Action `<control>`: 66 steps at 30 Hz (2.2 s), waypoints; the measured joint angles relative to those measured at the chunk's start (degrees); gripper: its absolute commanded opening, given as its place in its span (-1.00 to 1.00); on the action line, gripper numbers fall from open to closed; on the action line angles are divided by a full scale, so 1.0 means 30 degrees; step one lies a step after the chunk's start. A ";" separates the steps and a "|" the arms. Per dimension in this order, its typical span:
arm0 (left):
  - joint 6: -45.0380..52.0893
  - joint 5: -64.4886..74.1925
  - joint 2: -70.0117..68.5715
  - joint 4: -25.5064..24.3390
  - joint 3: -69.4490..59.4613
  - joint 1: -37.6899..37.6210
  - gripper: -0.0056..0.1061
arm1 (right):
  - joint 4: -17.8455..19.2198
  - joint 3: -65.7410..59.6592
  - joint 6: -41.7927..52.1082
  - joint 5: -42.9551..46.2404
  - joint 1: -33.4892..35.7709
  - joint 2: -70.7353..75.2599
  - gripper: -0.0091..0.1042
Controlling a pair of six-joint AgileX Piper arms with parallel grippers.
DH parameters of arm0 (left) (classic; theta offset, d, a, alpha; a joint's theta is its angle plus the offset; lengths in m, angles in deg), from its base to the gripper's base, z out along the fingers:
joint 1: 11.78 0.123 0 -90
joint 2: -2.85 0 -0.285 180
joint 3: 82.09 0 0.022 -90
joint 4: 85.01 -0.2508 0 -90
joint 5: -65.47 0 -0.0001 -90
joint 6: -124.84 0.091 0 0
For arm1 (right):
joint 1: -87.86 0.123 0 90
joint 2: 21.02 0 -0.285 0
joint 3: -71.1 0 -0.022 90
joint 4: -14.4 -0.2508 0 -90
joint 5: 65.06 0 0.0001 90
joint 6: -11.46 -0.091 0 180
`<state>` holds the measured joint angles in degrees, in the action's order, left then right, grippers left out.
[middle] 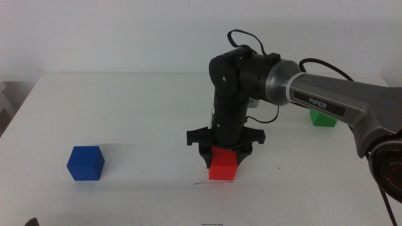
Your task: Stack red cubes first, then green, then blue cubes in a specific spot.
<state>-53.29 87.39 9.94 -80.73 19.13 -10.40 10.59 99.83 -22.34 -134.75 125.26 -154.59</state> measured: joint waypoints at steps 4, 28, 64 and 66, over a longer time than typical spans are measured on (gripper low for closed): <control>0.0000 0.0000 0.0000 0.0000 0.0000 0.0000 0.73 | 0.0000 0.0018 0.0000 0.0000 0.0065 -0.0193 -0.86; 0.0000 0.0000 0.0000 0.0000 0.0000 0.0000 0.73 | 0.0001 0.0211 0.0058 0.0291 0.0380 -0.0544 -0.86; 0.0000 0.0000 0.0000 0.0000 0.0000 0.0000 0.73 | 0.0321 0.0167 0.0736 0.0519 0.0218 0.0346 0.60; 0.0000 0.0000 0.0000 0.0000 0.0000 0.0000 0.73 | 0.0533 0.0167 0.0942 0.0257 -0.0003 0.1135 0.60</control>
<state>-53.29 87.39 9.94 -80.73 19.13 -10.40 12.19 100.34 -19.51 -133.98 125.25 -151.18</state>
